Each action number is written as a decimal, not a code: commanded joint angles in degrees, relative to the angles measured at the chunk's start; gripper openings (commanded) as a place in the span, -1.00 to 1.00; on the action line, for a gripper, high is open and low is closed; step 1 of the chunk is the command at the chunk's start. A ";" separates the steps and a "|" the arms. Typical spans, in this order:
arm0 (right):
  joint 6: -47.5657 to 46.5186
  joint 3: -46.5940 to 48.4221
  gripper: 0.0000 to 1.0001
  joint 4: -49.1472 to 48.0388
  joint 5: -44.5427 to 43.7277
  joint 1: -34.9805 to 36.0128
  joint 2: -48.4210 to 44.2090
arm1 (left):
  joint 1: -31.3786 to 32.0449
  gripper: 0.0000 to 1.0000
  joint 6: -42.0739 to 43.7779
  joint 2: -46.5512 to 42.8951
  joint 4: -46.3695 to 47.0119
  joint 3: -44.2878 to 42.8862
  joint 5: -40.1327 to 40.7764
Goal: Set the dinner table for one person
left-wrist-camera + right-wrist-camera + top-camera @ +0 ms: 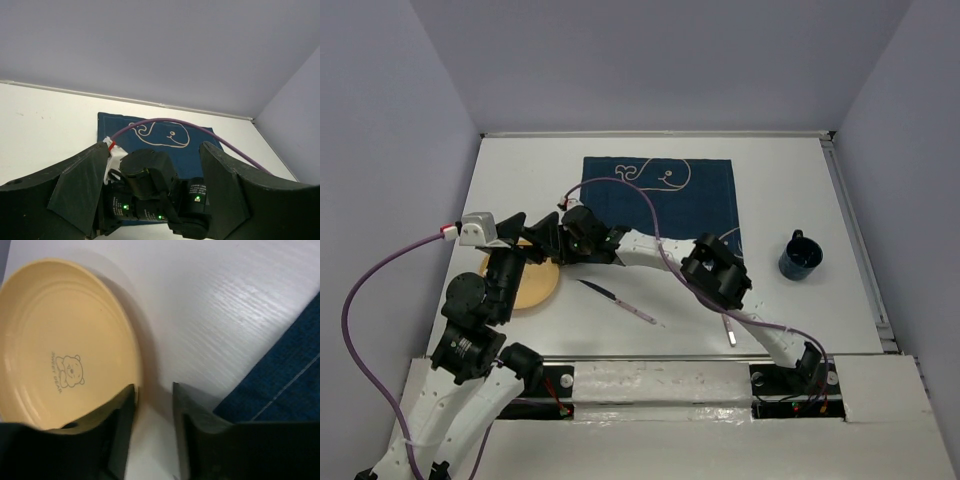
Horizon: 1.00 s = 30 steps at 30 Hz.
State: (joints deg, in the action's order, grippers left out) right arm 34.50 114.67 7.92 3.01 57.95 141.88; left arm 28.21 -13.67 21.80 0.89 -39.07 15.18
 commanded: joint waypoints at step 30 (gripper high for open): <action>-8.92 -31.79 -1.00 -0.02 -7.06 -29.81 -33.69 | -0.52 0.75 0.31 -0.10 2.98 0.31 -0.33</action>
State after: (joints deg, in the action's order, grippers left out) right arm 28.71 84.62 3.86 -7.03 28.38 108.16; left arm 28.01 -13.58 20.62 1.06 -38.96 15.86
